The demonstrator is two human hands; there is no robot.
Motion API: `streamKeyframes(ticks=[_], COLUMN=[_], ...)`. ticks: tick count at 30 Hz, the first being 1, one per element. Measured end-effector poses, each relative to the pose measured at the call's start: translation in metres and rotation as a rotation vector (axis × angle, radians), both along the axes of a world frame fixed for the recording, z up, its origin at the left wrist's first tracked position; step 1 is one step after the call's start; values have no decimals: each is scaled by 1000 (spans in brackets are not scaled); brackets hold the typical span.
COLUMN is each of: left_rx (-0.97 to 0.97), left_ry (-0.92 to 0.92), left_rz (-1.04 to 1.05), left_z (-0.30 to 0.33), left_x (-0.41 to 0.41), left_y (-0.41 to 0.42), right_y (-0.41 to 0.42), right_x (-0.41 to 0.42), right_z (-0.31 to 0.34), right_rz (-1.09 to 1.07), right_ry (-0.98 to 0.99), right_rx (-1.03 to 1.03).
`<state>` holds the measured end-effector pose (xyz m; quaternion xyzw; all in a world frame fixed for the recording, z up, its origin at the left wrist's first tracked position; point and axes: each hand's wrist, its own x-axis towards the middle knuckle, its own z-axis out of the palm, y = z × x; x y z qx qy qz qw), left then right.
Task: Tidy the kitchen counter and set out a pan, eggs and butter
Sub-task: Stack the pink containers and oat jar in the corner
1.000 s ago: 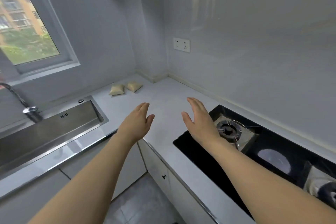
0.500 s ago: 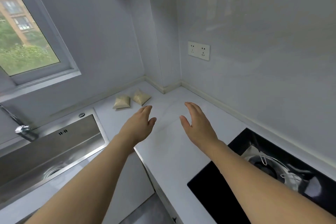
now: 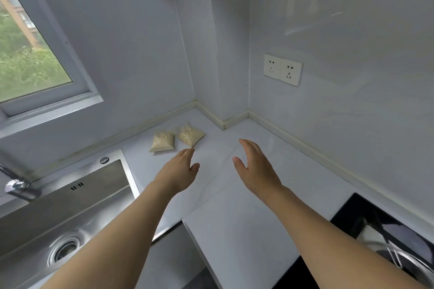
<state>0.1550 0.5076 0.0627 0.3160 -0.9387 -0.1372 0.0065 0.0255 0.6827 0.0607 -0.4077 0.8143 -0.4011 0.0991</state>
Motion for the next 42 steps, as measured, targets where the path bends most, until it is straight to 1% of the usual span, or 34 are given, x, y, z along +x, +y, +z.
streamKeyframes(ticks=[6,10,13,18,24,27,31,37,42], left_rx=[50,95,123,189,347,383,427,426,442], left_ry=[-10,27,59,77,120,97,58,-5,-63], left_rz=[69,138,186,286,417,409,340,215,185], left_z=[-13,-15,-24,-40,-66,-78,-93,-119,-152], left_x=[-15,-28,-36,-44,-44,-50,-69,-110,-142], left_y=[-105,-177,-225,-284,-346,-376,-410,-449,-480], right_y=[-90,-158,-206,-268,-324,-354,-400,-467,-510], right_x=[-19,-29,-36,-48,-67,-84,-111,-143,-163], right_z=[-9,-11,-12,-29,-48,-54,-62,-75,-114], right_rz=[-35,-21,-9,18,75,130,246,456,608], right_ry=[-25,-27,-15,-27,11,94,228,297,432], right_rx=[77,152,167,257,389,452,539,771,875])
